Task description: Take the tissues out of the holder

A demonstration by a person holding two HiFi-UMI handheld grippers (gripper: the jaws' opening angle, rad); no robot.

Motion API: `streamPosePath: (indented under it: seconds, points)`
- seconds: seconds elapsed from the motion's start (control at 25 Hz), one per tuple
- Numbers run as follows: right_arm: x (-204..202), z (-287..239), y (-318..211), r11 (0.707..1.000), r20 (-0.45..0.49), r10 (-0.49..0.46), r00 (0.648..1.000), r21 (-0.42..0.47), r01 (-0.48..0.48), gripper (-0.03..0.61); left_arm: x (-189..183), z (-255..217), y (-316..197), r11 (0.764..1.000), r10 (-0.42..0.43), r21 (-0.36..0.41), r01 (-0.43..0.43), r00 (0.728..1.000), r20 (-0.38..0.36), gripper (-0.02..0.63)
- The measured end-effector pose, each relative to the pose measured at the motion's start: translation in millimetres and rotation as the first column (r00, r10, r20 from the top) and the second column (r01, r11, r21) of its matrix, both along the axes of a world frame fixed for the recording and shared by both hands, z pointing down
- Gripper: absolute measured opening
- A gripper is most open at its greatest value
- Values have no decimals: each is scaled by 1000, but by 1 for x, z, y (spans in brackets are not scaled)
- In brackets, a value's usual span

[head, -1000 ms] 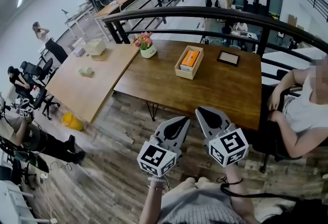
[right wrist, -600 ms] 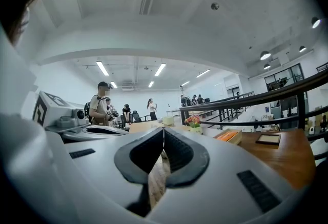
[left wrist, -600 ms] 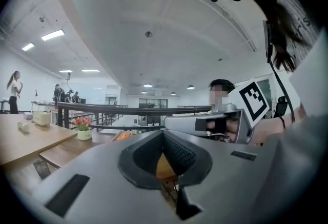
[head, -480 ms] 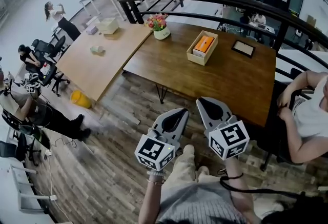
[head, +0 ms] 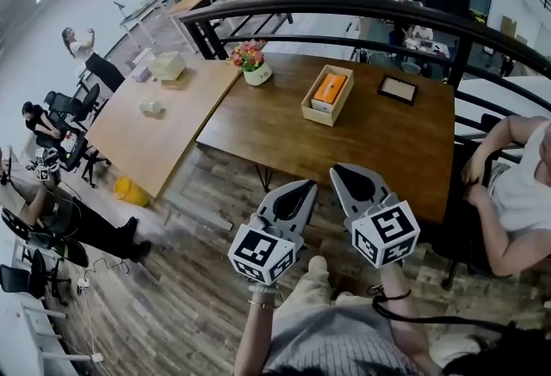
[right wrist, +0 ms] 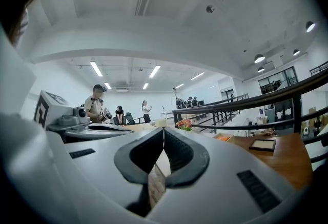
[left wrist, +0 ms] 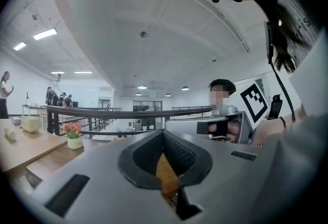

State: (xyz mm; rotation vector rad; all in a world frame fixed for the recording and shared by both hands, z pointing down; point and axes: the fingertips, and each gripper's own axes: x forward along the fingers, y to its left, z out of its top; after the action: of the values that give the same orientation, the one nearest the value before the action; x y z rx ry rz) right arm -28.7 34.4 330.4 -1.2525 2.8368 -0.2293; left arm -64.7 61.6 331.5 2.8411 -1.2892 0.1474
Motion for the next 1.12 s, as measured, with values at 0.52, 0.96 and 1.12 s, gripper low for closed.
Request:
streamPosePath:
  seconds: [0.52, 0.96, 1.12]
  points:
    - [-4, -11, -66, 995, -21, 101, 995, 23, -101, 12, 3, -9, -72, 990, 142, 24, -142, 990, 0, 8]
    - [-33, -6, -110, 983, -52, 180, 982, 39, -178, 12, -28, -2, -118, 975, 222, 31, -221, 975, -24, 8]
    - [-47, -9, -117, 983, -75, 180, 981, 57, -176, 12, -39, -4, -124, 974, 224, 42, -222, 974, -43, 8]
